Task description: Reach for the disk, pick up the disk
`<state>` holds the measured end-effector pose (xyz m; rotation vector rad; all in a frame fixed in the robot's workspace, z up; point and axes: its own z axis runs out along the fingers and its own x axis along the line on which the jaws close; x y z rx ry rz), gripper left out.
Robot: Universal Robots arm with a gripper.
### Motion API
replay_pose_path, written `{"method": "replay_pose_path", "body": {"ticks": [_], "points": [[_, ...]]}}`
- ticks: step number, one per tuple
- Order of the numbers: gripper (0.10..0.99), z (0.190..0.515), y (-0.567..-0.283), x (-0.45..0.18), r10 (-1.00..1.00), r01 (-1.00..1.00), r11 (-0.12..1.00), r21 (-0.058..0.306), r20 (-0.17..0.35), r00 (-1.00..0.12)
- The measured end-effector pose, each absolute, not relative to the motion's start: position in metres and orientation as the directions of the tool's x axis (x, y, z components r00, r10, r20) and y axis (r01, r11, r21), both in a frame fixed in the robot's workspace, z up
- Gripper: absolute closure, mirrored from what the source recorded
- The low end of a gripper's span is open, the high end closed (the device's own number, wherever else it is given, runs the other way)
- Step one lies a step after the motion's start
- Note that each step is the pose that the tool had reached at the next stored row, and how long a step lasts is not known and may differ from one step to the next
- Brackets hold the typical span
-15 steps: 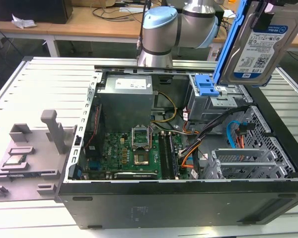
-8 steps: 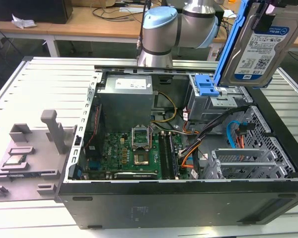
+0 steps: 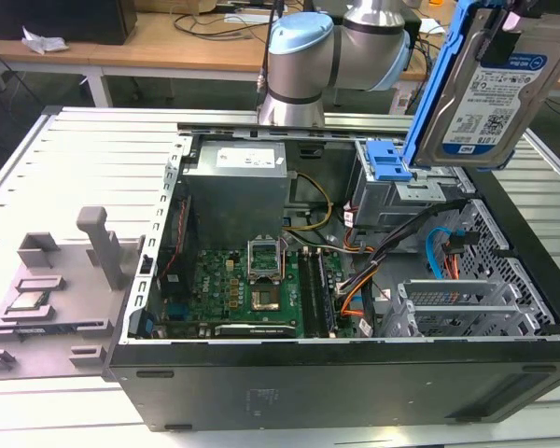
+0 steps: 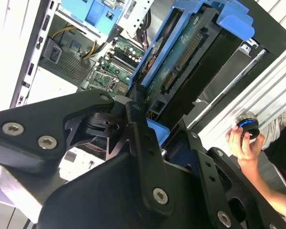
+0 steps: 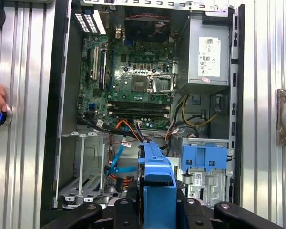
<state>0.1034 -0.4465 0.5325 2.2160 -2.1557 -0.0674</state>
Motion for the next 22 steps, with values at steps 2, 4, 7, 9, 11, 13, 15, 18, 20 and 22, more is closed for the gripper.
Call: {"method": "replay_pose_path", "body": {"ticks": [2,4,7,9,11,13,15,18,20,22], "points": [[0.722,0.532,-0.449,0.103,-1.0,-0.997,-0.027,0.066,0.003,0.028],[0.722,0.532,-0.452,0.103,-1.0,-0.997,-0.027,0.066,0.003,0.028],[0.722,0.531,-0.457,0.102,-1.0,-0.997,-0.027,0.066,0.003,0.028],[0.722,0.53,-0.467,0.102,-1.0,-0.997,-0.027,0.066,0.003,0.028],[0.722,0.53,-0.472,0.101,-1.0,-0.997,-0.027,0.066,0.003,0.028],[0.722,0.53,-0.478,0.101,-1.0,-0.997,-0.027,0.066,0.003,0.027],[0.722,0.53,-0.484,0.101,-1.0,-0.997,-0.027,0.066,0.003,0.028],[0.722,0.53,-0.497,0.101,-1.0,-0.997,-0.027,0.066,0.003,0.028],[0.722,0.529,-0.501,0.101,-1.0,-0.997,-0.027,0.066,0.003,0.028],[0.722,0.529,-0.505,0.101,-1.0,-0.997,-0.027,0.066,0.003,0.028]]}}
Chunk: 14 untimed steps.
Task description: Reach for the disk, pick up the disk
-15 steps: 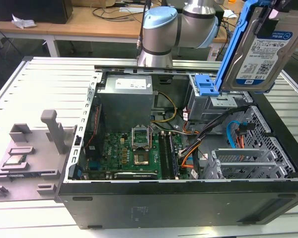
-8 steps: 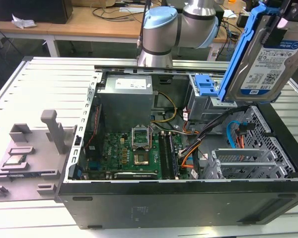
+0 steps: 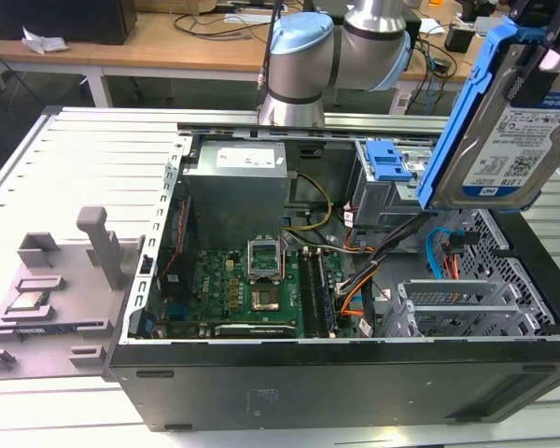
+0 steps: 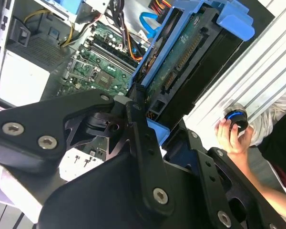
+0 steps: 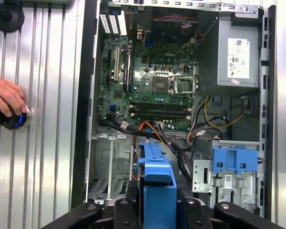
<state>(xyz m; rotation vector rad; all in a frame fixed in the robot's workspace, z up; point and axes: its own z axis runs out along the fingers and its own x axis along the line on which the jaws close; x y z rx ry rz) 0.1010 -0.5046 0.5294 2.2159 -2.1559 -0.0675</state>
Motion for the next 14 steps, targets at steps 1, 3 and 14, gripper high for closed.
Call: {"method": "replay_pose_path", "body": {"ticks": [1,3,14], "points": [[0.722,0.529,-0.507,0.101,-1.0,-0.997,-0.027,0.066,0.003,0.028],[0.722,0.529,-0.511,0.101,-1.0,-0.997,-0.027,0.066,0.003,0.028],[0.722,0.528,-0.539,0.101,-1.0,-0.997,-0.027,0.066,0.003,0.028]]}}
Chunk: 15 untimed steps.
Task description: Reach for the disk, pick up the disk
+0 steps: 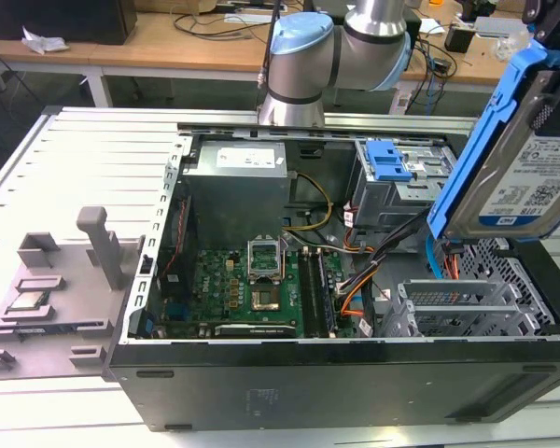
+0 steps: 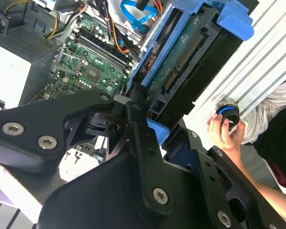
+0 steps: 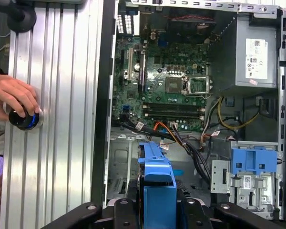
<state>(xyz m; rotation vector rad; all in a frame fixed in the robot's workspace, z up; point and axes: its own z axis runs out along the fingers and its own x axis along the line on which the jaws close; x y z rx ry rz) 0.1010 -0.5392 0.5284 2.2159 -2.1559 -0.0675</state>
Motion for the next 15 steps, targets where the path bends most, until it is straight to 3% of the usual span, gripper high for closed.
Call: {"method": "replay_pose_path", "body": {"ticks": [6,15], "points": [[0.722,0.526,-0.557,0.101,-1.0,-0.997,-0.027,0.066,0.003,0.028],[0.722,0.502,-0.558,0.101,-1.0,-0.997,-0.026,0.066,0.003,0.027]]}}
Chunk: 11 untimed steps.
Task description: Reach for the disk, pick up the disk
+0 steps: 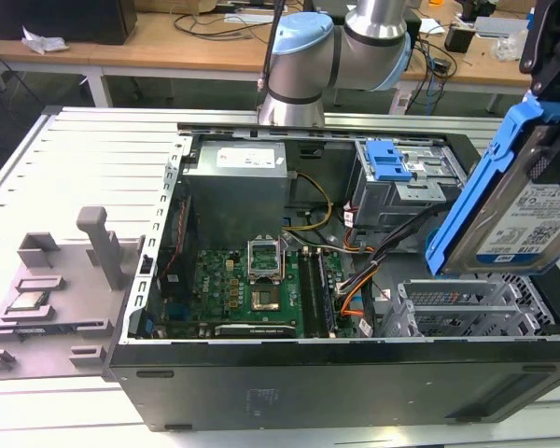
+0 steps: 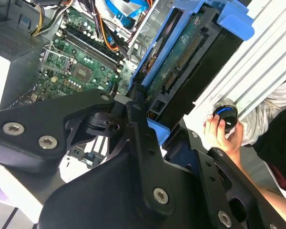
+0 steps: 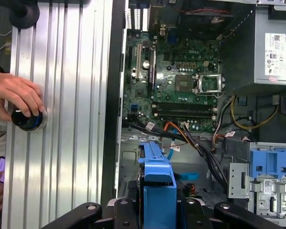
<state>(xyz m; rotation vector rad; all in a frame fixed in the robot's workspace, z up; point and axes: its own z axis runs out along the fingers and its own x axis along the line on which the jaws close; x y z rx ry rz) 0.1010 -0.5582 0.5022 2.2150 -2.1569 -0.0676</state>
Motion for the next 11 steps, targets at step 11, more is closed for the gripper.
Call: {"method": "replay_pose_path", "body": {"ticks": [11], "points": [[0.722,0.486,-0.559,0.101,-1.0,-0.997,-0.026,0.066,0.003,0.027]]}}
